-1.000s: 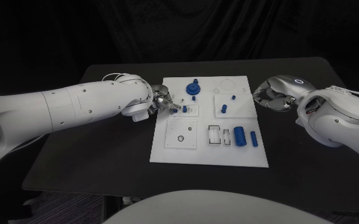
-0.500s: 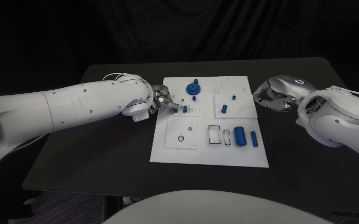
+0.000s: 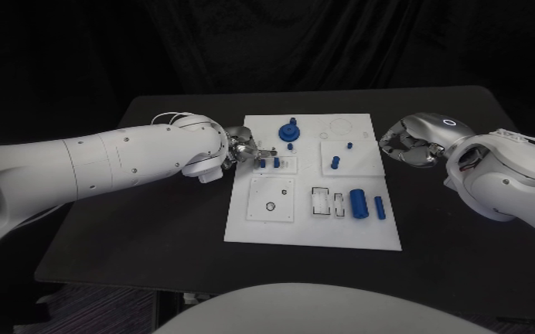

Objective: Assemble the parts on the task board

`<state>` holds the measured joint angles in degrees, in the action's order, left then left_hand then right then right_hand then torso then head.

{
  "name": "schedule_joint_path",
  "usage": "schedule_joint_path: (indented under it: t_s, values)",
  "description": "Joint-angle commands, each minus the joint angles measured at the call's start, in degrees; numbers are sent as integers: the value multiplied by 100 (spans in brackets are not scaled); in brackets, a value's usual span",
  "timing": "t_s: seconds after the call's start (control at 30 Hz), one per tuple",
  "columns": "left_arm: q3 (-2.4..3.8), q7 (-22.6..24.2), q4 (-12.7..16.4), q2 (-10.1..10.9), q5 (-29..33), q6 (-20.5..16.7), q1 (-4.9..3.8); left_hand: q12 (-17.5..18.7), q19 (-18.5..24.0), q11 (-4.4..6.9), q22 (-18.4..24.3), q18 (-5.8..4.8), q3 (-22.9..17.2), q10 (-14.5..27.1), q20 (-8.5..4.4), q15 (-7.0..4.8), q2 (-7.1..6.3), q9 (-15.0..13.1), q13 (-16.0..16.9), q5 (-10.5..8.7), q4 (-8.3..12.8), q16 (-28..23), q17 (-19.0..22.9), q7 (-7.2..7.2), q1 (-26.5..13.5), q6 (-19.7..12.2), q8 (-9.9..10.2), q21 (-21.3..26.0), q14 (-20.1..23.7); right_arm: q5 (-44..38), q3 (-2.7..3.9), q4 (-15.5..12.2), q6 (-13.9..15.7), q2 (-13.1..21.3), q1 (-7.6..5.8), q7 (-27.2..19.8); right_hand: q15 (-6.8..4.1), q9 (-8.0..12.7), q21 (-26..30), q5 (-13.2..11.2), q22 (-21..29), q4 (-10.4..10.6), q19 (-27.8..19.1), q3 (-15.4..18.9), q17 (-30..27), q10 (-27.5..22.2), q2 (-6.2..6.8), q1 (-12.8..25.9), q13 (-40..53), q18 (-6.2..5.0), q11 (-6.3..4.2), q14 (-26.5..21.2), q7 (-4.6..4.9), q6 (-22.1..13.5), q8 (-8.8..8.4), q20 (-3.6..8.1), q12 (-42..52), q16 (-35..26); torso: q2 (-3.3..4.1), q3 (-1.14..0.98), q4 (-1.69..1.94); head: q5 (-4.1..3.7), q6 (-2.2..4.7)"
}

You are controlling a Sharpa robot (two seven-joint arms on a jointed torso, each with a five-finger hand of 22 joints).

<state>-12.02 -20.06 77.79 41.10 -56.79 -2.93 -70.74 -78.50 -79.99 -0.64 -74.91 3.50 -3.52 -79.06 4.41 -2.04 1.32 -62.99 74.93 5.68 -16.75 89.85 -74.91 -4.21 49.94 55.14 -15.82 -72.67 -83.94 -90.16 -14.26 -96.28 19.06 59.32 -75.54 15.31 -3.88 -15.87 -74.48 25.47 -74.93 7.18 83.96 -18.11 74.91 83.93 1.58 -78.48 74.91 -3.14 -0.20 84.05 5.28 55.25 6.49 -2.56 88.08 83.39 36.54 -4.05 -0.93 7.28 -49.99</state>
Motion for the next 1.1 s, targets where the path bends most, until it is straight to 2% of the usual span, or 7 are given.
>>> schedule_joint_path:
  t_s: [0.03,0.47,0.53,0.63,0.73,0.87,1.1]
  values:
    - [-14,660,83,81,-885,-1023,30,-45,-65,2,-992,43,217,-59,-14,-6,-38,-78,742,-31,0,15,-1509,0,-61,-74,-90,-49,-606,-10,3,-6,-23,32,-4,80,-17,-9,25,39,-1038,-8,20,-41,848,380,1,-4,1269,-35,-13,428,5,46,-24,33,-18,-18,-1,0,-2,3,-1]
    - [-13,1981,158,242,-2702,-3301,-78,75,-86,9,-1008,30,690,34,-22,-12,16,-213,656,689,9,15,-1509,15,918,-282,-313,-122,-606,-10,3,17,-12,68,-3,57,-17,-9,25,39,-1038,-8,20,-41,848,380,1,-4,1269,-35,-13,428,5,46,-24,33,-18,-18,4,10,-8,34,-1]
    - [-13,2152,128,214,-2796,-3301,-95,697,21,-38,-967,56,744,635,8,26,77,-168,254,838,4,15,-1509,-32,1186,-421,-259,18,-606,-10,3,29,52,61,-3,6,-17,-9,25,39,-1038,-8,20,-41,848,380,1,-4,1269,-35,-13,428,5,46,-24,33,-18,-18,1,6,-8,43,-1]
    - [-13,2519,39,131,-2865,-3005,-111,3618,308,-244,-860,109,443,3057,160,184,174,311,-1621,623,-25,-591,-502,-298,2009,-1024,337,405,200,-9,3,44,236,48,-2,-123,-13,-27,3,46,-1045,-27,32,-58,864,401,-6,-8,1289,-29,-7,434,4,108,1,30,0,-1,3,8,3,40,-1]
    - [-13,2960,-146,-17,-2888,-2580,-118,4907,464,-520,-818,151,-133,3759,347,437,64,912,-2736,478,131,-701,-326,-287,2976,-990,817,605,298,-9,3,56,389,29,-1,-235,-9,-43,-11,61,-1050,-44,40,-68,880,417,-7,-13,1304,-26,-1,440,4,161,24,29,14,16,7,8,1,47,-1]
    - [-13,3419,-530,-310,-2918,-2044,-108,5598,479,-480,-823,173,-759,4115,282,309,-160,1556,-3512,512,404,-697,-279,33,3823,-1271,1238,604,326,-9,3,71,439,10,0,-302,-8,-47,-4,67,-1049,-50,38,-69,866,406,-4,-14,1292,-27,0,437,3,174,30,28,3,2,10,3,4,41,-1]
    - [-13,3670,-1025,-707,-3055,-1501,-57,6129,668,-365,-752,223,-1266,4453,184,220,-593,2799,-4387,517,705,-954,189,494,4233,-1446,1234,855,639,-9,3,68,425,1,0,-329,-8,-48,16,71,-1043,-52,31,-70,853,290,-3,-13,1168,-31,0,434,3,177,31,27,-105,-12,25,3,-4,-13,-1]
